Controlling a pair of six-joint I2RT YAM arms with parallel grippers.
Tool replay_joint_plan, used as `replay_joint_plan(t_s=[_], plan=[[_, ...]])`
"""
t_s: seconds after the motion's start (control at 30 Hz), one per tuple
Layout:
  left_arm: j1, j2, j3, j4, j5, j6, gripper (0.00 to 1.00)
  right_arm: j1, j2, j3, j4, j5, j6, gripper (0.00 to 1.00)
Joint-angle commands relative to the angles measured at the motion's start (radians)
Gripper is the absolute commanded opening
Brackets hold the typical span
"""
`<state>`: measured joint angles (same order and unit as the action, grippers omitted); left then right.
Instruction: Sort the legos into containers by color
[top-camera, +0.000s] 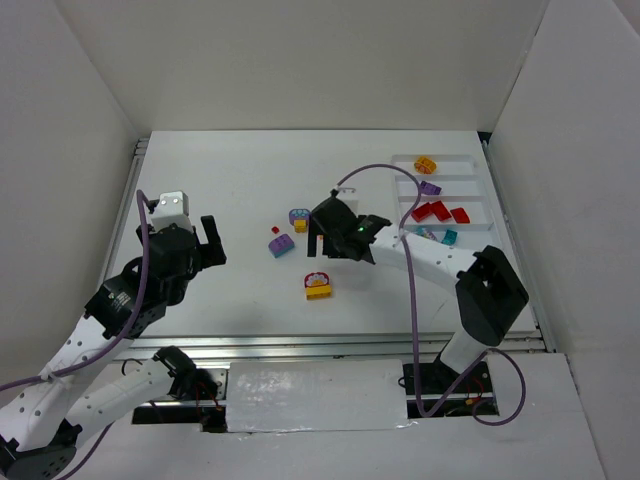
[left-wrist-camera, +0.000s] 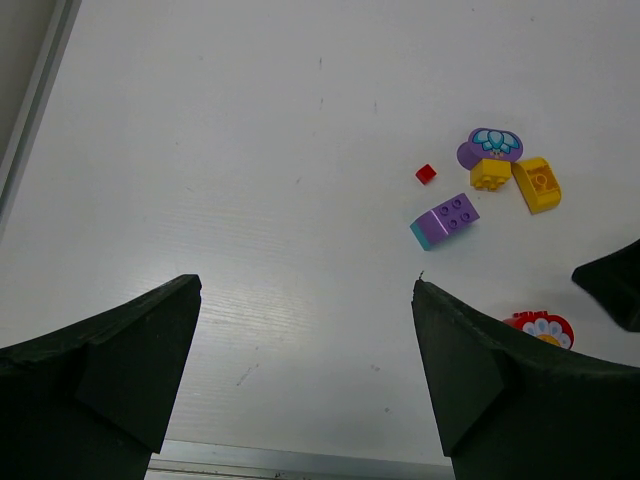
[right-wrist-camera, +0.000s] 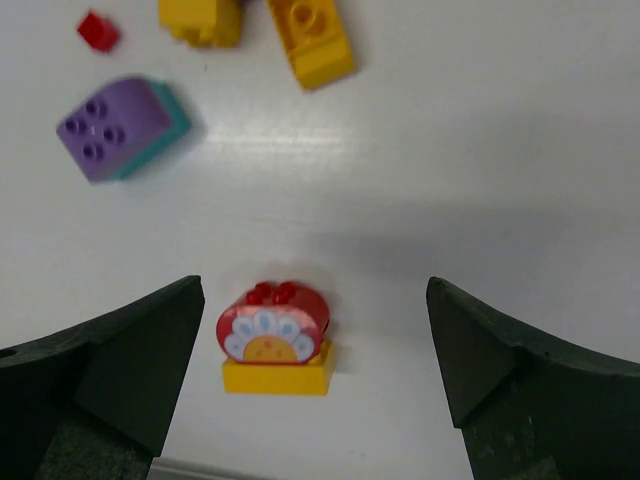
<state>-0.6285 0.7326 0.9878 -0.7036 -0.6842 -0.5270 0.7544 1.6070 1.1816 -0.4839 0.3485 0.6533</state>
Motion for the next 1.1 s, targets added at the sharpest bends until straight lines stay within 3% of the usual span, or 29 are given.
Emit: replay_joint_plan(t_s=[0.0, 0.3, 0.6, 0.8, 0.9, 1.07], plan=[[0.004, -0.001, 0.002, 0.019, -0.025, -0.004, 0.99, 0.089, 0.024, -0.008, -0.059, 0.095, 0.121, 1.00], [0.004, -0.006, 0.002, 0.019, -0.020, -0.008, 0.99, 0.261, 0.099, -0.043, -0.056, 0.129, 0.224, 1.00], [0.004, 0.002, 0.000, 0.023, -0.011, -0.010, 1.00, 0.287, 0.157, -0.056, -0.065, 0.165, 0.250, 1.00], [0.004, 0.010, 0.003, 0.019, -0.008, -0.008, 1.00, 0.286, 0.188, -0.065, -0.035, 0.130, 0.226, 0.95], [0.004, 0.008, 0.002, 0.021, -0.006, -0.007, 1.00, 0.286, 0.188, -0.088, -0.009, 0.110, 0.213, 0.81], [0.004, 0.013, 0.002, 0.024, 0.003, -0.005, 0.99, 0.298, 0.157, -0.129, 0.056, 0.076, 0.174, 0.51]])
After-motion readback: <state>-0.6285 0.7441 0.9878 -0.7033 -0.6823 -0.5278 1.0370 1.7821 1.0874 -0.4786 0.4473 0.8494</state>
